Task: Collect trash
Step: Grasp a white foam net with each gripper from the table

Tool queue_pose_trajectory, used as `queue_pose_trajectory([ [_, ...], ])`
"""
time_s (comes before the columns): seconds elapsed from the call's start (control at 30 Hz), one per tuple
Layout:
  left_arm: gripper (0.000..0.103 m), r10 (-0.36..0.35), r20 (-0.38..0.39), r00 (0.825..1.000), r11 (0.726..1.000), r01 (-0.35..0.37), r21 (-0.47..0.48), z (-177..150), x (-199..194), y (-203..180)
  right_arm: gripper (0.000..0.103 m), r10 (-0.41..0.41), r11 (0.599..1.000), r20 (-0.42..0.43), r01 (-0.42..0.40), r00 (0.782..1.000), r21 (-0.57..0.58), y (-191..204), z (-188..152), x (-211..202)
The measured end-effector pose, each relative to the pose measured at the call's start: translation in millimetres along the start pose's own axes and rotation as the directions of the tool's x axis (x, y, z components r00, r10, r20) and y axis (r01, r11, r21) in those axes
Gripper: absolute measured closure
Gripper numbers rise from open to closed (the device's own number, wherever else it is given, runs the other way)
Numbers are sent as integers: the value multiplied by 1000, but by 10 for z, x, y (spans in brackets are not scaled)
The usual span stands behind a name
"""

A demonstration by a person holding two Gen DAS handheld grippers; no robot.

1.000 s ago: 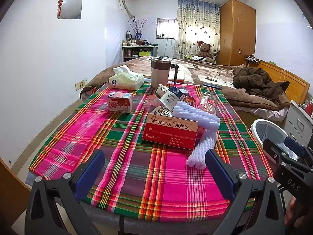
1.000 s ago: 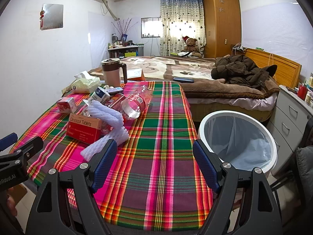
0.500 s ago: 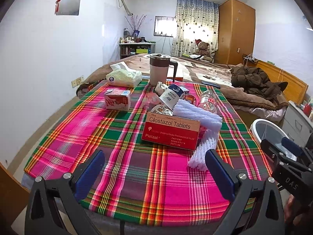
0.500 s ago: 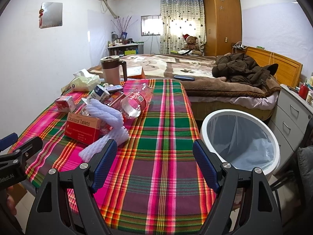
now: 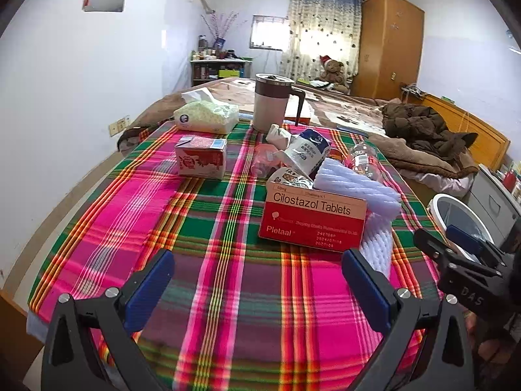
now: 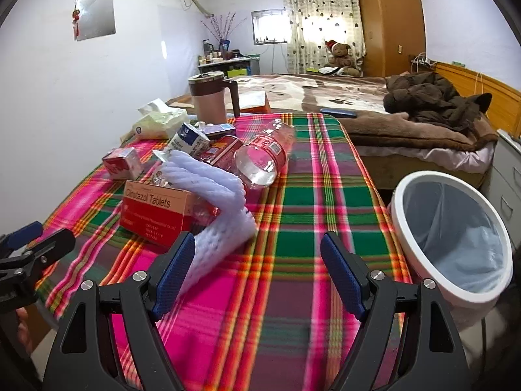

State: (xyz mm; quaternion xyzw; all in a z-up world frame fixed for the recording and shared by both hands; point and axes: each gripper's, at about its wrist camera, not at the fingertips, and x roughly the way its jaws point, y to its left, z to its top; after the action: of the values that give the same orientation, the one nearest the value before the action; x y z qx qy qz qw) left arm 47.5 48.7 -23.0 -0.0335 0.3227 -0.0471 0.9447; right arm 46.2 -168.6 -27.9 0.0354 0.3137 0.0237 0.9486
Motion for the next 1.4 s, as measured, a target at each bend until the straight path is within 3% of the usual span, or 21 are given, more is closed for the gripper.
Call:
queue_pose_trajectory([
  [0.33, 0, -41, -37, 998, 999, 42, 20, 159, 237, 110, 24, 47, 998, -135, -40, 990, 55, 95, 44, 442],
  [0.5, 0, -85, -68, 994, 995, 89, 51, 260, 405, 51, 60, 84, 996, -178, -76, 980, 51, 135, 33, 482],
  [0.7, 0, -123, -102, 987, 988, 132, 84, 386, 610, -52, 78, 108, 994, -194, -102, 975, 44, 109, 49, 392],
  [0.93, 0, -141, -168, 976, 984, 158, 88, 412, 885, -127, 85, 75, 996, -173, -65, 982, 61, -138, 133, 323],
  [1.07, 0, -193, -217, 957, 977, 208, 48, 351, 978, -152, 85, 6, 1000, -177, -8, 984, -14, -190, 155, 301],
  [1.2, 1, -231, -242, 942, 966, 251, 55, 272, 934, -263, 85, -48, 997, -201, 35, 978, -66, -271, 162, 347],
  [1.4, 1, -281, -267, 922, 947, 312, 80, 155, 795, -485, 84, -35, 998, -209, 26, 977, -50, -414, 162, 321],
])
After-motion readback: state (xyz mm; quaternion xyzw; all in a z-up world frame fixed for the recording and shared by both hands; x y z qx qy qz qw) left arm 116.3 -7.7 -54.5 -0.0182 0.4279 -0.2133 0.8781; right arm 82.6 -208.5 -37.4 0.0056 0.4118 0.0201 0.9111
